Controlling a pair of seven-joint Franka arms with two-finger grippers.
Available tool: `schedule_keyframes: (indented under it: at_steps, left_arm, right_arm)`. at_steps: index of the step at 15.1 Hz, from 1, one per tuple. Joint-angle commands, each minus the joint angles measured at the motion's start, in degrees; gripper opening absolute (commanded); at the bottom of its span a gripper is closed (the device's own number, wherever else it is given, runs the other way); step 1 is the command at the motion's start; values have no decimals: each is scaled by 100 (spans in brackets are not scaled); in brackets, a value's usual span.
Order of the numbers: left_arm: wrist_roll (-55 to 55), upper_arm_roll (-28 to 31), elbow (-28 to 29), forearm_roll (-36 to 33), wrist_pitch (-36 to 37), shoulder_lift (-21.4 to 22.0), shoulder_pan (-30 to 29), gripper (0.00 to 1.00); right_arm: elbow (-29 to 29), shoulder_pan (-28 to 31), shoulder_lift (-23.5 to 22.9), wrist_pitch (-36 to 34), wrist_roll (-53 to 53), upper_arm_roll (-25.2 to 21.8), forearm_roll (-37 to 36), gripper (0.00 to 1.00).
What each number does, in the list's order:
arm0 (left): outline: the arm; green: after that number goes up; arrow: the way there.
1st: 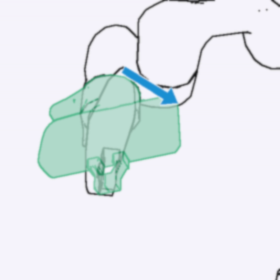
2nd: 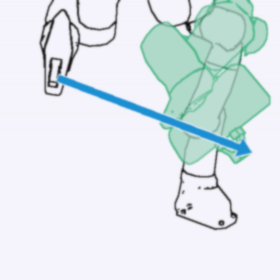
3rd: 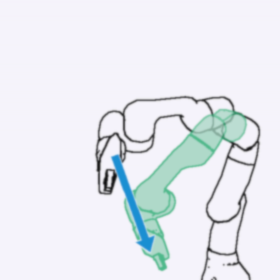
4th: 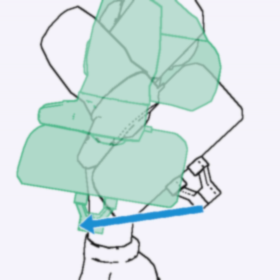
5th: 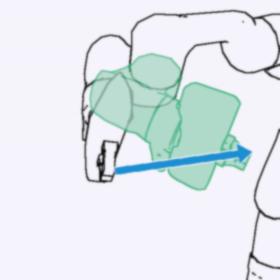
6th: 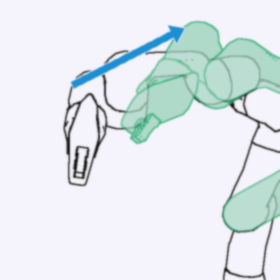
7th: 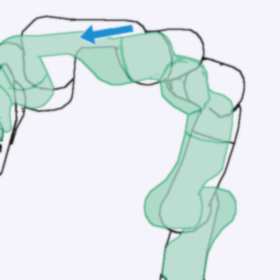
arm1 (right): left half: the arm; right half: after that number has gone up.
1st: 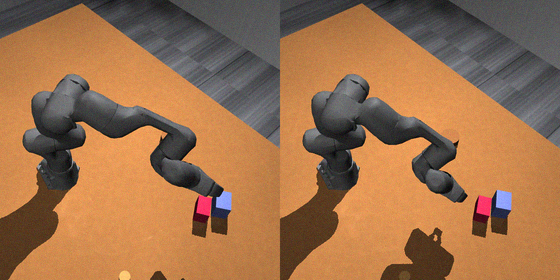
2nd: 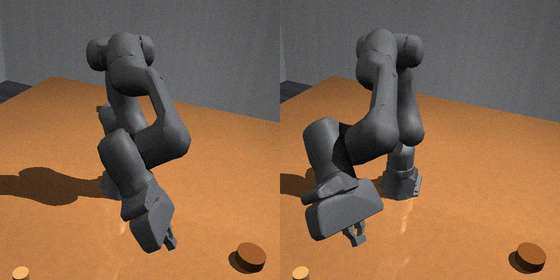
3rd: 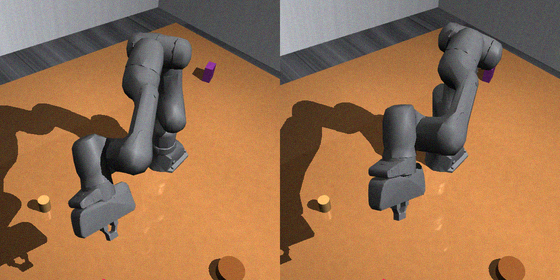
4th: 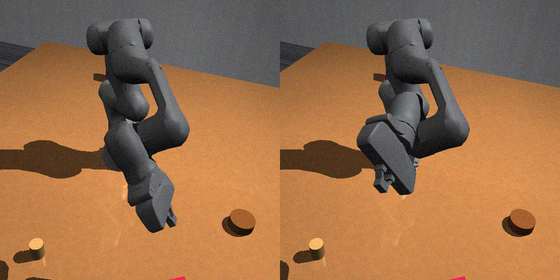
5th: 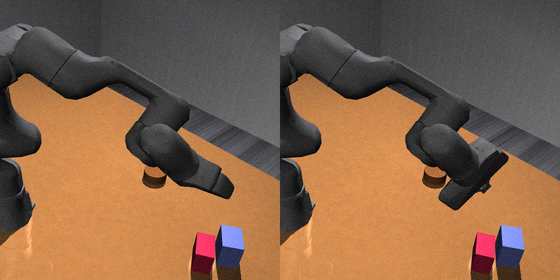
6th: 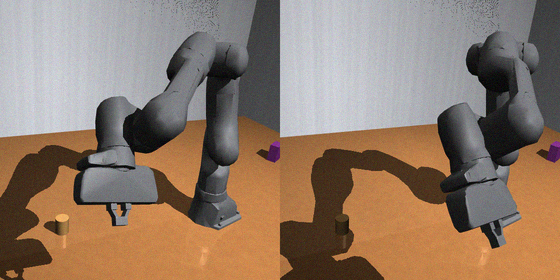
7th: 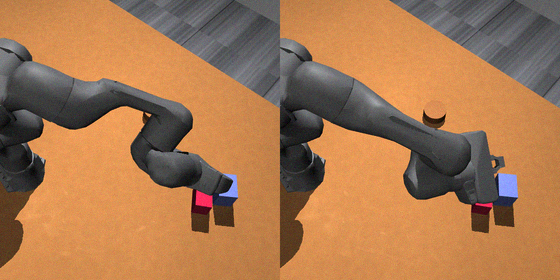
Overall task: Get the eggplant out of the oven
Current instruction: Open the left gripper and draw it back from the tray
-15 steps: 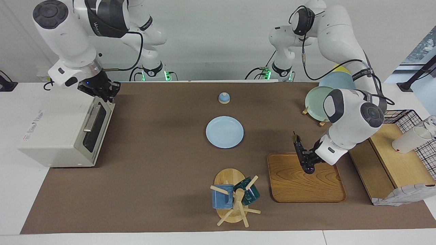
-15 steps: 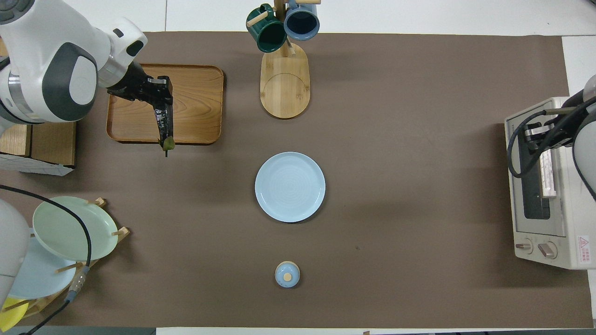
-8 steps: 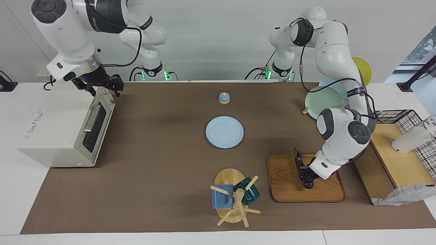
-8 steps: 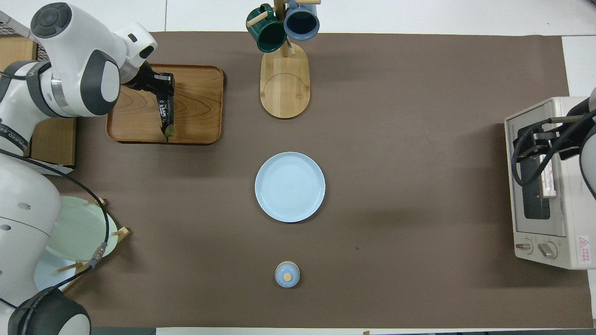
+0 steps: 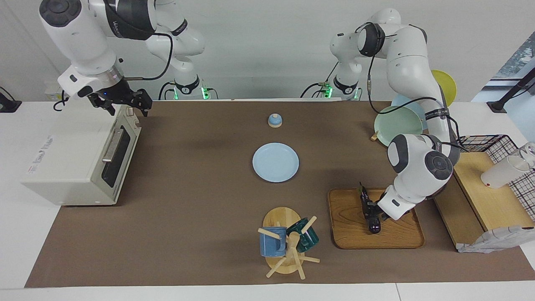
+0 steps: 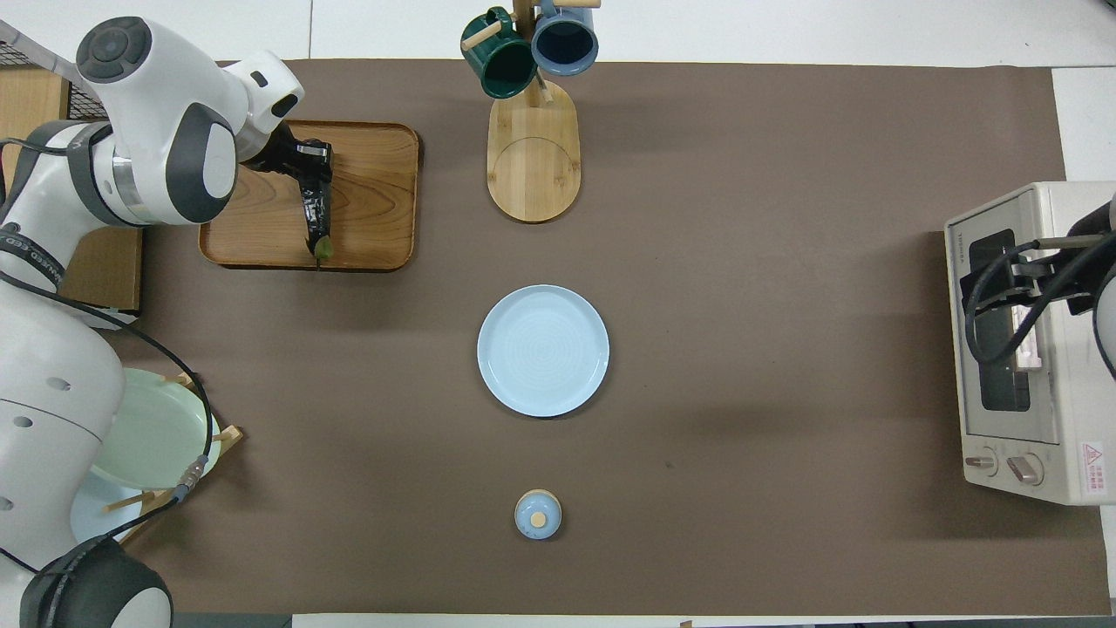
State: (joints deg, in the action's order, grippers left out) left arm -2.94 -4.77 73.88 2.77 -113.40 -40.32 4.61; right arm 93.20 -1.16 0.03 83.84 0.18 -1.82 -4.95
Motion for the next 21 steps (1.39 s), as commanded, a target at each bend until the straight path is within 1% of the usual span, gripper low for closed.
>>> schedule_keyframes:
  at_steps: [1, 2, 3, 4, 6, 9, 11, 13, 14, 17, 19, 21]
  left_arm:
    - [21, 29, -93, 39, 608, 488, -48, 100]
    - [161, 47, 20, 109, 661, 838, -91, 100]
    - [380, 73, 109, 127, 749, 1077, -144, 100]
    - [669, 73, 170, 119, 985, 1366, -188, 100]
    - [996, 91, 180, 93, 1337, 1763, -180, 100]
    - [1033, 91, 180, 75, 2057, 2413, -214, 100]
    - [1033, 91, 189, 66, 2724, 2879, -267, 100]
    - [1137, 91, 284, 66, 3234, 3196, -259, 100]
    - [1295, 91, 511, 66, 3315, 3398, -250, 100]
    - [1332, 82, 1591, 66, 3124, 4074, -188, 100]
    - [1332, 73, 2085, 66, 2930, 4330, -171, 100]
    - [1262, 73, 2385, 66, 2641, 4471, -179, 100]
  right_arm:
    - [154, 11, 103, 124, -9, -56, 170, 100]
    - [146, 11, 103, 115, -9, -73, 170, 100]
    - [137, 11, 103, 106, -26, -91, 170, 100]
    - [111, 11, 103, 115, -35, -117, 170, 100]
    - [102, 11, 50, 106, -27, -248, 205, 100]
    - [31, 2, 41, 115, -9, -346, 284, 100]
    - [23, -6, 41, 132, 9, -381, 284, 100]
    - [31, -50, 67, 150, 26, -381, 284, 100]
    - [31, -51, 85, 141, 26, -363, 284, 100]
    - [58, -51, 103, 141, 9, -355, 284, 100]
    - [66, -24, 103, 141, 9, -355, 284, 100]
    - [66, -15, 103, 141, 9, -355, 284, 100]
